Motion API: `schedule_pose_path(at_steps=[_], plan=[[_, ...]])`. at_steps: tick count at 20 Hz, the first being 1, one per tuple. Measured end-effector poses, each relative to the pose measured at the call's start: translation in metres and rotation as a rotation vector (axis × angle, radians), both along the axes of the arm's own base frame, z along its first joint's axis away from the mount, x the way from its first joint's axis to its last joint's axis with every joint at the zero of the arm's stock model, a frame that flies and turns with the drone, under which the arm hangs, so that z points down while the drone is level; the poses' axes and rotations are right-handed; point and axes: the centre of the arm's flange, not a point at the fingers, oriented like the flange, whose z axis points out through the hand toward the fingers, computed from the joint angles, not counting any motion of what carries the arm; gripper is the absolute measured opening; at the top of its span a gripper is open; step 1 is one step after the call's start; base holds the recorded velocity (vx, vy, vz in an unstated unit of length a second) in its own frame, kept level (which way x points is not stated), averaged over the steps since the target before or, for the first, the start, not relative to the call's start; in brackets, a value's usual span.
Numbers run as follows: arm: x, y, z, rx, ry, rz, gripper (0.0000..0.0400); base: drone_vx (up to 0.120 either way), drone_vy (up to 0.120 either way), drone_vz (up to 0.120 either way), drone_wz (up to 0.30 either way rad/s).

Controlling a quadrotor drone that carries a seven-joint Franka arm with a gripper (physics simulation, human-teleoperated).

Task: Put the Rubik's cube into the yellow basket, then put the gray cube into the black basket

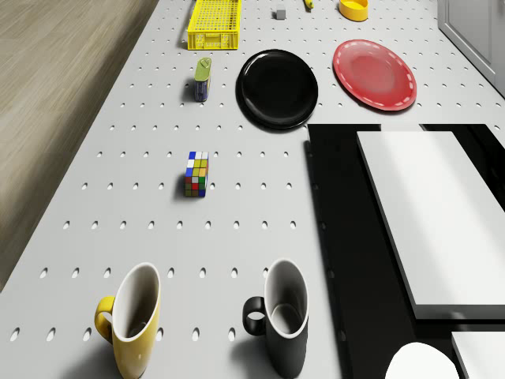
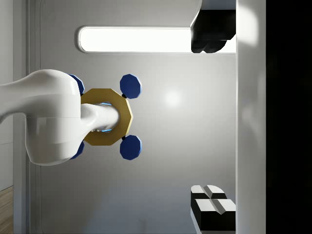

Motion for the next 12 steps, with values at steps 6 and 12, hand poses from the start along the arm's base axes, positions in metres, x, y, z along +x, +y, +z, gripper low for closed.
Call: schedule_pose_path(at_steps=[6,12], plan=[[0.0002,0.0,0.0061,0.0,-0.005,0.0,0.04,0.12,0.12,0.0,0.0],[-0.0001,0.0001,0.0077,0.0,-0.009,0.0,0.04,0.12,0.12,0.0,0.0]])
